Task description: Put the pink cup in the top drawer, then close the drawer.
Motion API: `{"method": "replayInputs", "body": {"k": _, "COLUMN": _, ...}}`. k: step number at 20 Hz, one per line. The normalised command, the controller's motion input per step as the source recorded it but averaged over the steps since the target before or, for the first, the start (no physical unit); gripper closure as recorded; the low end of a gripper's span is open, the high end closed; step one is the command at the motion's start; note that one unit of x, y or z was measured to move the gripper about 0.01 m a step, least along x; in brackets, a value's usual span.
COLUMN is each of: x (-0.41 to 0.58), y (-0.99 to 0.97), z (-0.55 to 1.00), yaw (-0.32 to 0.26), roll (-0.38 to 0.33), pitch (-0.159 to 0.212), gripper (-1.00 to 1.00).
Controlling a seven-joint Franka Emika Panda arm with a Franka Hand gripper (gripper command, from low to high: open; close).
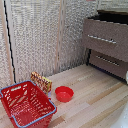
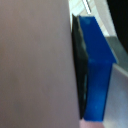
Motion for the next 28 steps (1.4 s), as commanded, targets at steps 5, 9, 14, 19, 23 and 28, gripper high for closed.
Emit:
{"method": "replayInputs", "body": {"k": 5, "x": -0.014, "y": -0.65, "z": 0.25, "yaw": -0.167, "roll": -0.043, "pitch": 0.1, "gripper": 1.0}}
{"method": "replayInputs", "body": {"k": 9, "x": 0.0, "y": -0.63, "z": 0.09, "yaw": -0.185, "roll": -0.061, "pitch": 0.041, "gripper": 1.0}}
{"method": "replayInputs", "body": {"k": 14, "x": -0.002, "y": -0.61, "z": 0.08, "yaw": -0.199, "roll": -0.048, "pitch": 0.011, "gripper": 1.0}}
{"method": "replayInputs", "body": {"k": 19, "x": -0.211, "y": -0.55, "z": -0.05, "yaw": -0.198, "roll": -0.068, "pitch": -0.001, "gripper": 1.0}}
{"method": "replayInputs", "body": {"k": 23, "x": -0.374, "y": -0.36, "z": -0.29, "yaw": -0.174, "roll": -0.108, "pitch": -0.019, "gripper": 1.0}}
{"method": "replayInputs", "body": {"k": 28, "x": -0.45, "y": 0.0, "z": -0.46, "yaw": -0.07, "roll": -0.101, "pitch": -0.003, "gripper": 1.0}}
